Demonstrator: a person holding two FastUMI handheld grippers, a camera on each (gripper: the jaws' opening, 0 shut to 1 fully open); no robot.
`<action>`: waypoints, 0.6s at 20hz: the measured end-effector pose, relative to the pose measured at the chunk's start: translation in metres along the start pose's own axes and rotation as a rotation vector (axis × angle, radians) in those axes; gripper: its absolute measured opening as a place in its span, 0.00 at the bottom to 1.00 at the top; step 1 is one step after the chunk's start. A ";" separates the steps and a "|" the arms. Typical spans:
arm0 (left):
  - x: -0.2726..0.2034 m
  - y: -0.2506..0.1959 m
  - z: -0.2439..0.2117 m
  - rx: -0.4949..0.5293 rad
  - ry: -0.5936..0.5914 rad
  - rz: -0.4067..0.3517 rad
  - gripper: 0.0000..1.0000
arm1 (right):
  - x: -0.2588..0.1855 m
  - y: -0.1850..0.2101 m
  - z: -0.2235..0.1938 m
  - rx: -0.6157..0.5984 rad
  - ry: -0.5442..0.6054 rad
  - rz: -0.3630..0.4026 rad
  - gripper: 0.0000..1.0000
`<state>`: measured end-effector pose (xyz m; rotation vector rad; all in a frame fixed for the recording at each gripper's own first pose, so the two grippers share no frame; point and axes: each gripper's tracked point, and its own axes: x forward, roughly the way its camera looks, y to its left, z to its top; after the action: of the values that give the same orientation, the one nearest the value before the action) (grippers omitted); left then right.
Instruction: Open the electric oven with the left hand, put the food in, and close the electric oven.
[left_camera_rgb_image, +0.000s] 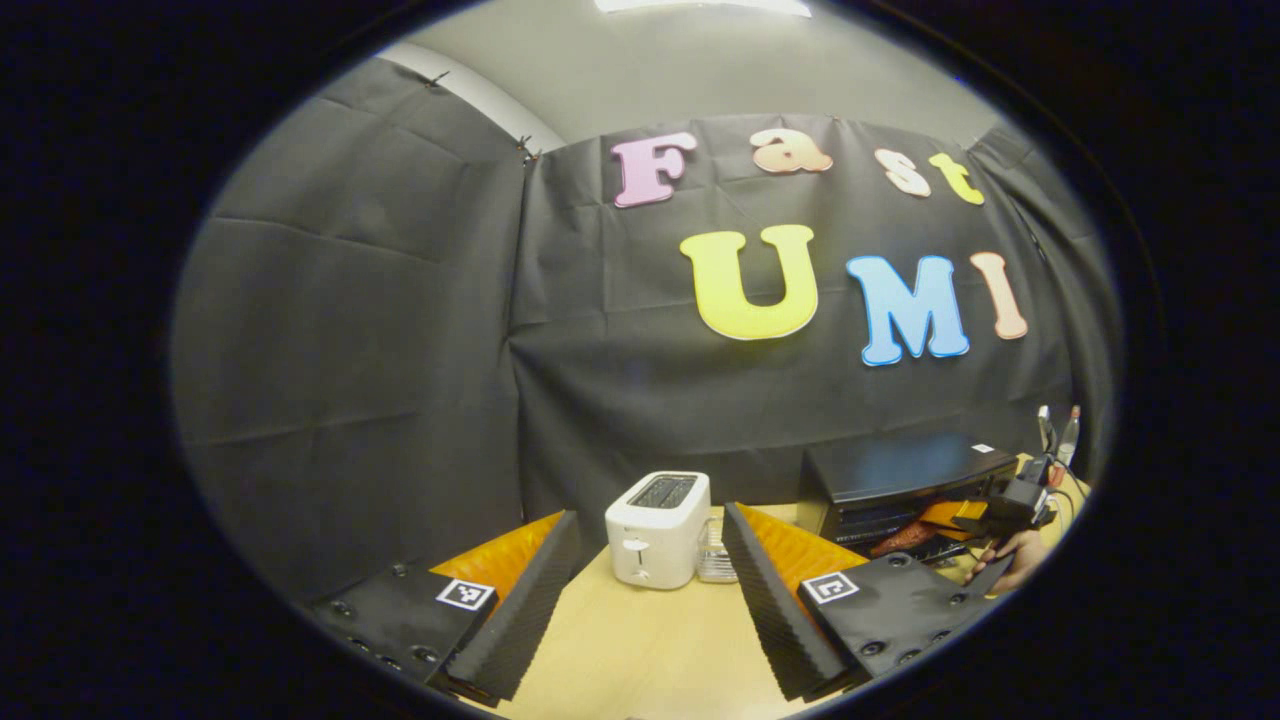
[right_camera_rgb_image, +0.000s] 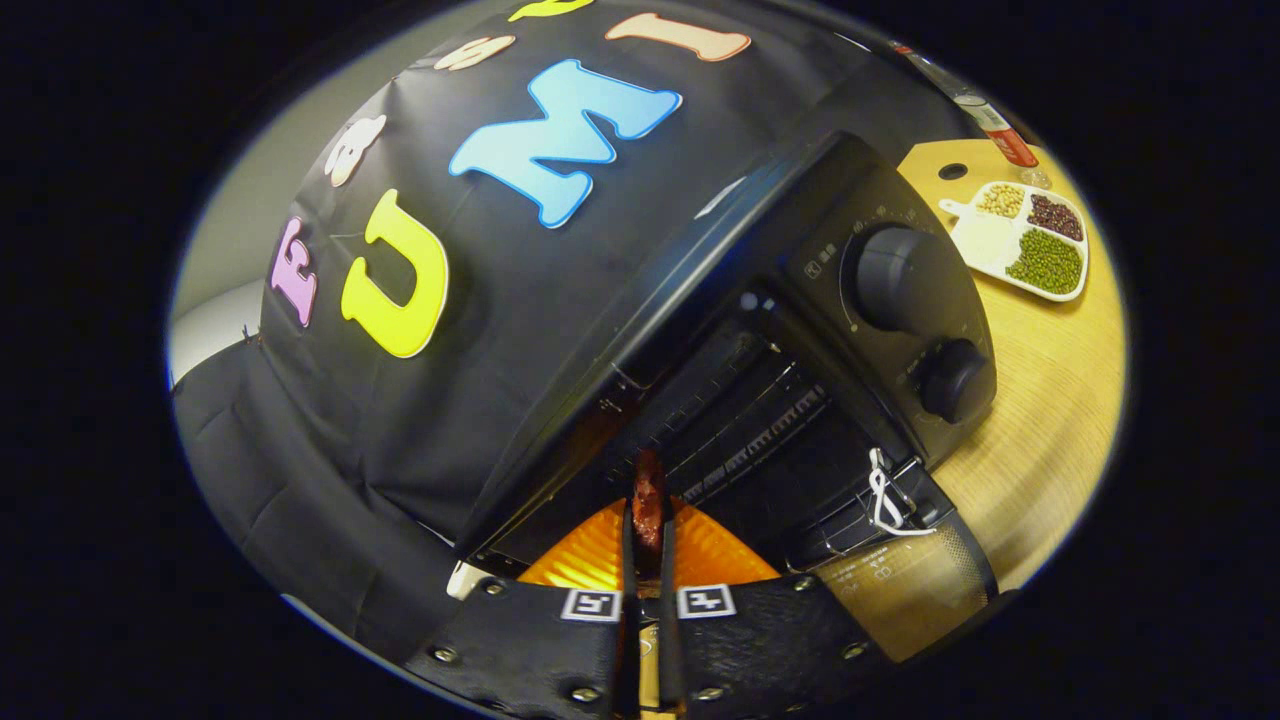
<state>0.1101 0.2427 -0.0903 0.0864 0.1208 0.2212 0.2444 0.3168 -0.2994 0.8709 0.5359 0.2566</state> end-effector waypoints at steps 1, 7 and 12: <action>-0.001 -0.001 0.000 0.001 0.000 0.000 0.91 | 0.000 -0.004 0.001 -0.038 0.006 -0.021 0.08; -0.002 -0.005 -0.001 -0.008 0.001 0.002 0.95 | 0.000 -0.037 0.010 -0.194 0.016 -0.173 0.53; -0.006 -0.019 0.001 -0.011 0.001 -0.011 0.91 | -0.020 -0.029 0.023 -0.295 -0.016 -0.156 0.97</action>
<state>0.1088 0.2231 -0.0905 0.0751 0.1209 0.2113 0.2404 0.2758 -0.3031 0.5419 0.5325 0.1804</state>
